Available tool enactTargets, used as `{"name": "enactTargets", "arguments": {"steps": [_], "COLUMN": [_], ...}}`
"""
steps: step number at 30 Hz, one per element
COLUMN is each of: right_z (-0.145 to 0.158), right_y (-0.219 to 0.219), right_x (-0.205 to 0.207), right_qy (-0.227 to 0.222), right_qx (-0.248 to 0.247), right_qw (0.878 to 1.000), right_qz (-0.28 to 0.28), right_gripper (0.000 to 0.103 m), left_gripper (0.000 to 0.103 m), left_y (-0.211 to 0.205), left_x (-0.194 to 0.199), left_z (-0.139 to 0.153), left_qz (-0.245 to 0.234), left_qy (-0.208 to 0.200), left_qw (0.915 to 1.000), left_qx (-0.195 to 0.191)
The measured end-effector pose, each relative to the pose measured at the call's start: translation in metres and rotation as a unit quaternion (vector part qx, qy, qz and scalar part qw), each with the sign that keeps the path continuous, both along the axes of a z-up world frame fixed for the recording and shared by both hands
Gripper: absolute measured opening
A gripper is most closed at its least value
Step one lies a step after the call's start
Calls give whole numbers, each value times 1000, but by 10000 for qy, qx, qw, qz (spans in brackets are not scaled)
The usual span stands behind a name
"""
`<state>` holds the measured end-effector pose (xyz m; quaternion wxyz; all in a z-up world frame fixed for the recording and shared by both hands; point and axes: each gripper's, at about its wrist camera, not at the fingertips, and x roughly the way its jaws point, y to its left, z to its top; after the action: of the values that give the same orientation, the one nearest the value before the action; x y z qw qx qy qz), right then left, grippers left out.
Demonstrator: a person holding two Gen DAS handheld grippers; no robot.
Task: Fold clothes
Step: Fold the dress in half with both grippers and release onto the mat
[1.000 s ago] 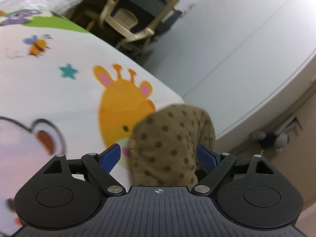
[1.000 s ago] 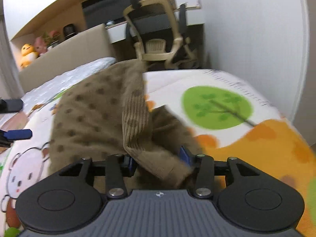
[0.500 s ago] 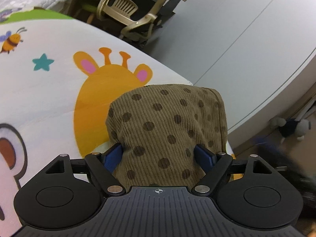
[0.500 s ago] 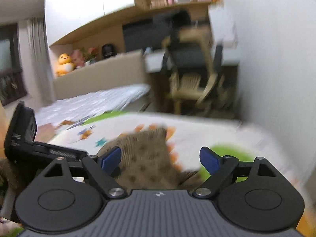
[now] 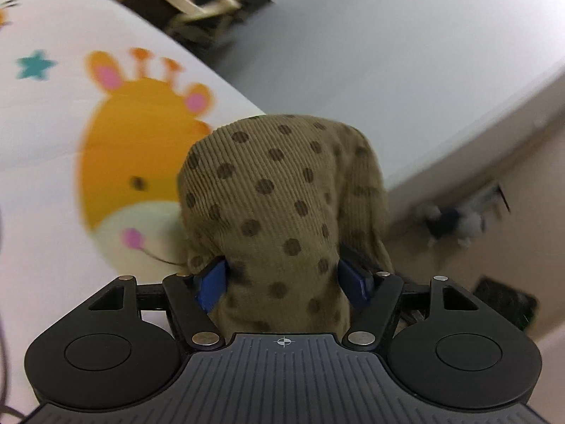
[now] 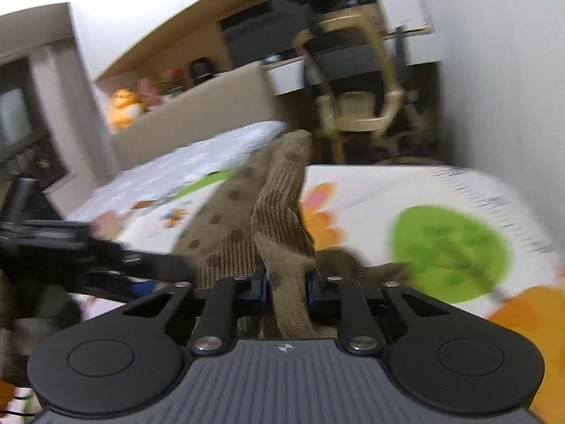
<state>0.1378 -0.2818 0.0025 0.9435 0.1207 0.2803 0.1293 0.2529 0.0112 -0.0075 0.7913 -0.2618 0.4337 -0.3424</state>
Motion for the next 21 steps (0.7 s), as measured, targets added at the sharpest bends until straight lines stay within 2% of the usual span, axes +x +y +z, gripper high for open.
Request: {"name": "enactTargets", "arguments": {"steps": [2, 5, 6, 10, 12, 14, 15, 16, 18, 19, 21], "right_z": [-14, -42, -45, -37, -29, -20, -11, 1, 24, 34, 41], "right_y": [-18, -31, -34, -29, -18, -6, -5, -7, -10, -12, -8], "right_x": [2, -1, -4, -16, -20, -23, -27, -31, -39, -41, -36], "right_qy": [390, 848, 868, 724, 677, 633, 468, 234, -243, -497, -739], "right_qx": [-177, -376, -367, -317, -490, -684, -718, -722, -626, -468, -320], "right_qw": [9984, 9941, 9940, 9967, 9964, 9948, 9953, 9962, 9971, 9971, 9955], "right_qz": [-370, -556, -548, -191, 112, 421, 451, 419, 346, 341, 497], "right_gripper": [18, 18, 18, 18, 18, 18, 18, 21, 46, 62, 63], "left_gripper": [72, 75, 76, 75, 75, 75, 75, 75, 76, 76, 78], "left_y": [-11, -19, -23, -53, -65, -75, -74, -72, -64, -62, -61], "left_x": [-4, -10, -9, 11, 22, 29, 30, 31, 32, 33, 32], "left_z": [15, 44, 48, 39, 25, 10, 4, -1, -3, -3, -4], "left_qz": [-130, 28, 55, 22, 41, -8, -29, -50, -62, -87, -252], "left_qy": [-386, -1228, -1369, -1352, -1345, -1374, -1389, -1404, -1384, -1372, -1491], "left_qw": [9991, 9920, 9900, 9869, 9799, 9691, 9664, 9638, 9684, 9702, 9680], "left_qx": [137, 296, 343, 876, 1472, 2051, 2163, 2265, 2073, 1995, 2005]}}
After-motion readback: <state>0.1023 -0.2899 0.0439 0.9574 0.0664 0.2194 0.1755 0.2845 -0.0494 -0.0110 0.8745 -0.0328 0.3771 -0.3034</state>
